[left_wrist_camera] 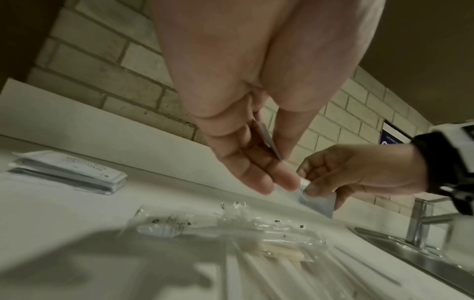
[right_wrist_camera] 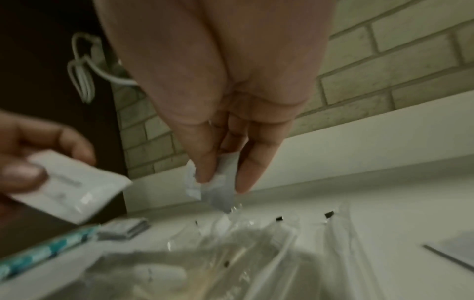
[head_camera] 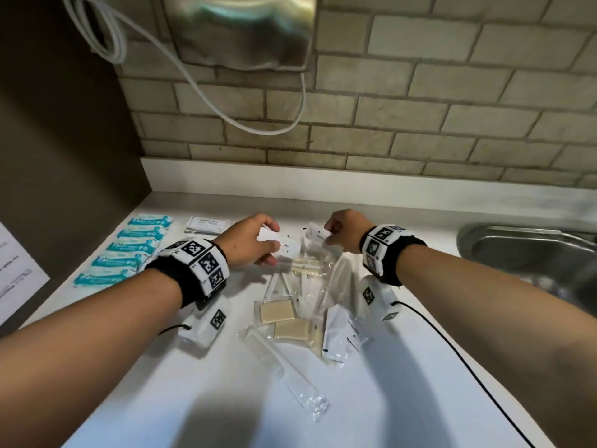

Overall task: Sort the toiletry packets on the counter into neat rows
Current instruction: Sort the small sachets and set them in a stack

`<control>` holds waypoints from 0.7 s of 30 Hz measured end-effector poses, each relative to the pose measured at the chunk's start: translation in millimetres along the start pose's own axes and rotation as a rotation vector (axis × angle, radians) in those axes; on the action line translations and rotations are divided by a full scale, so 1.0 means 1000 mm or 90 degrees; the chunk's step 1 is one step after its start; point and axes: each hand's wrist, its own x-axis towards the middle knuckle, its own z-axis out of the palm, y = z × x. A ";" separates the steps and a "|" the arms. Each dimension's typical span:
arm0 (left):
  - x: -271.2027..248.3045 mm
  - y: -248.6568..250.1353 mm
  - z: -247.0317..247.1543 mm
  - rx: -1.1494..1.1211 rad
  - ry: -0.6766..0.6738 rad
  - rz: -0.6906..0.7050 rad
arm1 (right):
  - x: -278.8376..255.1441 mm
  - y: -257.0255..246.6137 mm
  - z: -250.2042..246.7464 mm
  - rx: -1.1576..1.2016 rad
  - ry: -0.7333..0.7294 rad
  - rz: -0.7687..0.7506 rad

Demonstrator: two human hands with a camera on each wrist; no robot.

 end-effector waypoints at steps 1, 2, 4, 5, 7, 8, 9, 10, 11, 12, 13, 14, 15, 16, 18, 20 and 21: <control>-0.002 0.003 0.004 -0.014 -0.002 0.002 | -0.007 0.003 -0.006 0.067 0.004 0.000; -0.003 0.005 0.007 -0.026 -0.001 0.005 | -0.015 0.004 -0.011 0.132 0.000 -0.005; -0.005 0.010 0.012 -0.052 0.004 0.009 | -0.032 0.006 -0.020 0.229 -0.017 -0.025; -0.006 0.012 0.014 -0.072 0.006 0.007 | -0.039 0.007 -0.024 0.255 -0.024 -0.037; -0.008 0.018 0.019 -0.105 0.007 0.003 | -0.052 0.010 -0.032 0.294 -0.040 -0.062; -0.010 0.021 0.021 -0.116 0.004 0.003 | -0.058 0.011 -0.035 0.307 -0.046 -0.068; -0.010 0.024 0.023 -0.126 0.001 0.004 | -0.062 0.012 -0.038 0.317 -0.047 -0.071; -0.011 0.026 0.026 -0.133 -0.003 0.005 | -0.065 0.012 -0.039 0.326 -0.040 -0.071; -0.012 0.029 0.029 -0.138 -0.005 0.007 | -0.067 0.012 -0.041 0.337 -0.027 -0.069; -0.013 0.030 0.031 -0.141 -0.007 0.010 | -0.069 0.012 -0.041 0.352 -0.013 -0.065; -0.013 0.032 0.035 -0.142 -0.008 0.014 | -0.072 0.011 -0.042 0.367 0.003 -0.060; -0.013 0.032 0.037 -0.143 -0.007 0.018 | -0.074 0.010 -0.043 0.377 0.017 -0.058; -0.013 0.032 0.039 -0.145 -0.007 0.022 | -0.075 0.008 -0.043 0.382 0.028 -0.060; -0.013 0.032 0.043 -0.147 -0.009 0.022 | -0.078 0.008 -0.042 0.383 0.036 -0.066; -0.015 0.033 0.048 -0.155 -0.014 0.022 | -0.083 0.005 -0.041 0.394 0.046 -0.077; -0.017 0.034 0.053 -0.172 -0.023 0.022 | -0.085 0.005 -0.039 0.420 0.055 -0.081; -0.018 0.035 0.055 -0.178 -0.025 0.023 | -0.086 0.005 -0.038 0.430 0.062 -0.081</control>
